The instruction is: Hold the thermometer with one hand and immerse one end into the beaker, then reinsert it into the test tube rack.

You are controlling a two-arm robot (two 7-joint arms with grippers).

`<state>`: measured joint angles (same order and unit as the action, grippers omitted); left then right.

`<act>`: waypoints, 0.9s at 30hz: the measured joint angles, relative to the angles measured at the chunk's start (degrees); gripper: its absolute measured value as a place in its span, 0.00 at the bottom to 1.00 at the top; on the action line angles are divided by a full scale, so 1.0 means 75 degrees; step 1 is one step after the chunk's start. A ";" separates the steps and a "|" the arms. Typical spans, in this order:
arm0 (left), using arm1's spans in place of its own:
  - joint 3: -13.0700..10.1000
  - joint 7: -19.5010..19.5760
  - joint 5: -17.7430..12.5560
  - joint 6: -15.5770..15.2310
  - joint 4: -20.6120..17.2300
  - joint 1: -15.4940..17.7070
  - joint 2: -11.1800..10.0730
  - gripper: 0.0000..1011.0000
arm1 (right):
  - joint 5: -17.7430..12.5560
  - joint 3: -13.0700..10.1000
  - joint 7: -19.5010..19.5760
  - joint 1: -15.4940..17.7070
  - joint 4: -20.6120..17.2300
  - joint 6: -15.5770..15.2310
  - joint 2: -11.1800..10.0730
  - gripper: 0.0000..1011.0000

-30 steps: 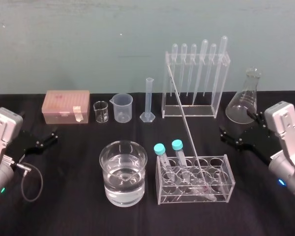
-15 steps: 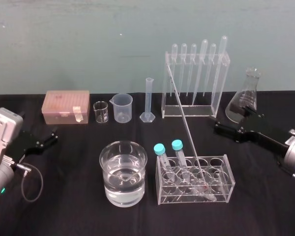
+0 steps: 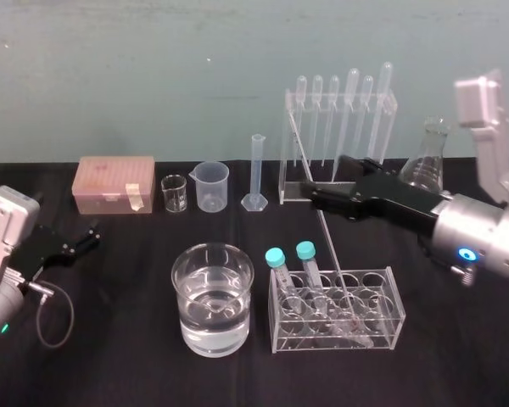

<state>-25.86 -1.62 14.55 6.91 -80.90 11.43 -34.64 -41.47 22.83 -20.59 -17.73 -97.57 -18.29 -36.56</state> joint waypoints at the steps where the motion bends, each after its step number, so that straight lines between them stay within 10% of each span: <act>1: 0.0000 0.0000 0.0000 0.0000 0.0000 0.0000 0.0000 1.00 | 0.0000 0.0000 0.0000 0.0000 0.0000 0.0000 0.0000 0.99; 17: 0.0000 0.0000 0.0000 0.0000 0.0000 0.0000 0.0000 1.00 | 0.0589 0.0584 0.0727 -0.0897 0.0548 -0.0810 0.0849 0.99; 27: 0.0000 0.0000 0.0000 0.0000 0.0000 -0.0001 0.0000 1.00 | 0.0672 0.0605 0.0773 -0.0937 0.0589 -0.0841 0.0896 0.99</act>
<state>-25.86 -1.62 14.55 6.91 -80.90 11.43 -34.64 -36.43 27.37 -14.80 -24.76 -93.15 -24.59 -29.84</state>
